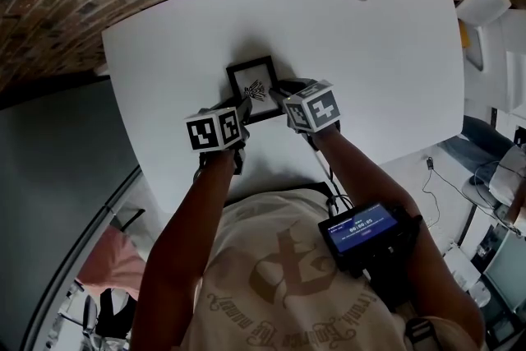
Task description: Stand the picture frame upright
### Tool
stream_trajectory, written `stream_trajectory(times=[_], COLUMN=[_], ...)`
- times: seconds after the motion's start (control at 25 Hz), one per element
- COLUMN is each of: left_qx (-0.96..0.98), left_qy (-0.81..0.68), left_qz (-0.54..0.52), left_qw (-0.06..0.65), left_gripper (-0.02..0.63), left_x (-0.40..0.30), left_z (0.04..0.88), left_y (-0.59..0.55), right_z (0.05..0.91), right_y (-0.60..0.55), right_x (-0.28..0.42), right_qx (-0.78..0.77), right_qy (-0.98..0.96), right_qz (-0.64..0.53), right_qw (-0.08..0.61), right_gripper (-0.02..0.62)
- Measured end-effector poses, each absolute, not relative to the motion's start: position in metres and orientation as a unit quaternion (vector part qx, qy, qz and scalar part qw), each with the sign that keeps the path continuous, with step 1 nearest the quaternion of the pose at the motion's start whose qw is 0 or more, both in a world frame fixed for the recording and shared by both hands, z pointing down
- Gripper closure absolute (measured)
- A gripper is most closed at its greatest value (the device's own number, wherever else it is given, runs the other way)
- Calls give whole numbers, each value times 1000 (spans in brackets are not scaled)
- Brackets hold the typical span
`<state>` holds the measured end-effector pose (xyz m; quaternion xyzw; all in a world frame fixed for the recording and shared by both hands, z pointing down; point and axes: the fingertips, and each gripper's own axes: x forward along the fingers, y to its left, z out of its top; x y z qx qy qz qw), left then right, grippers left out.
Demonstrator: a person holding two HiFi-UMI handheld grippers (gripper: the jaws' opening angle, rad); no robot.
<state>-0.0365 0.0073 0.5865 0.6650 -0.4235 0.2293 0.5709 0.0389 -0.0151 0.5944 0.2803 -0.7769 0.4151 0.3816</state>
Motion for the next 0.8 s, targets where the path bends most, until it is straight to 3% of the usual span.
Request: stream_trajectory(times=[0.24, 0.8], left_qx=[659, 666], left_qy=[-433, -429], left_qz=[234, 234], left_qw=[569, 563], left_gripper=[514, 514], left_x=[-43, -42], left_z=[590, 586], left_y=[7, 15], right_z=[594, 581], right_y=[-16, -14], right_x=[39, 36], right_qx=[286, 298], right_qy=[-779, -810], right_qz=[405, 369], right_qw=[385, 346], right_gripper=[483, 491])
